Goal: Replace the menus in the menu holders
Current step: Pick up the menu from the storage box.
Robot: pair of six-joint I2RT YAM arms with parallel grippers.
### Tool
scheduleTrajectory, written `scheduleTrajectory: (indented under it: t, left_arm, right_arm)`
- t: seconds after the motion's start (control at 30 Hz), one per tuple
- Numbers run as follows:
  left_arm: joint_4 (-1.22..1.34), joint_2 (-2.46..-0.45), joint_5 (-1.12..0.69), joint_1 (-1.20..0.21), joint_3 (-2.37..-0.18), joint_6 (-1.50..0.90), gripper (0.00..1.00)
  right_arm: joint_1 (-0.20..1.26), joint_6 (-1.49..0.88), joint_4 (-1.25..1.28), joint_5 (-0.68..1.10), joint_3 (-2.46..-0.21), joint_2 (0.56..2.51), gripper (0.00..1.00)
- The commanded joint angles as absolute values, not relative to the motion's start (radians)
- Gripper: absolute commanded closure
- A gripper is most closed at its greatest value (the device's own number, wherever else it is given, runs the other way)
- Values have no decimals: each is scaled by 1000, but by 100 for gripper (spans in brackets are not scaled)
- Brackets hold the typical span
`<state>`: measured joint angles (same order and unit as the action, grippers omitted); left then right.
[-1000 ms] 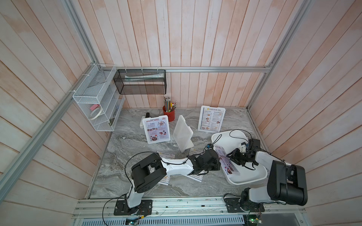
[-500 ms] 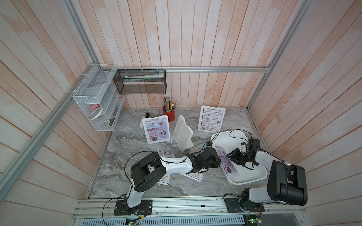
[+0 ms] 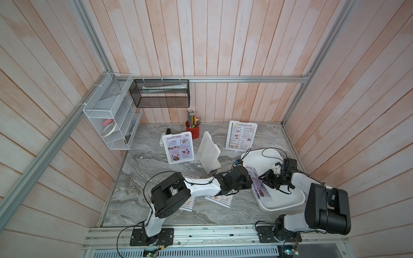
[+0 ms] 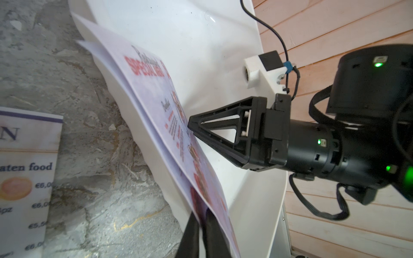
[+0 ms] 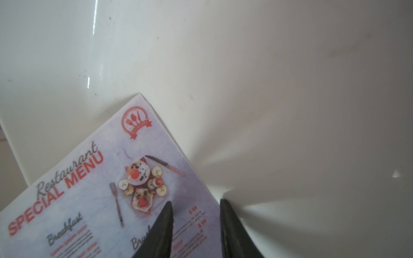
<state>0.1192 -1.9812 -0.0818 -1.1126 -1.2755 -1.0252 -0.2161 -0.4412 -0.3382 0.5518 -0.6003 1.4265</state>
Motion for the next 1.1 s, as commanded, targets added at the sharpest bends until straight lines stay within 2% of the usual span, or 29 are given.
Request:
scheduleTrajectory:
  t: [0.0,0.13,0.53,0.67,0.77,0.97,1.07]
  left_arm:
    - [102,-1981,-89,-1109,-1294,-1006,94]
    - [66,-1937,-72,-1110,-1301,-970,100]
    - [-251,-1849,-94,-1101,-1479,-720,100]
    - [-358,-1758,-114,-1072,-1490,-605,100]
    - [-417,-1675,-144,-1017,-1489,-457,100]
    - [-523,-1550,-335,-854,-1583,-244,100]
    - [-534,-1497,-447,-779,-1590,-187,100]
  right_arm:
    - [-224,-432,-384,506,-610,1438,63]
    - [-244,-441,-391,491,-643,1427,61]
    - [-304,-452,-415,499,-837,1364,55]
    - [-303,-421,-366,591,-872,1297,52]
    - [-299,-442,-187,757,-811,1196,48]
    - [-190,-691,422,1016,-575,995,39]
    - [-110,-701,532,1102,-557,985,36]
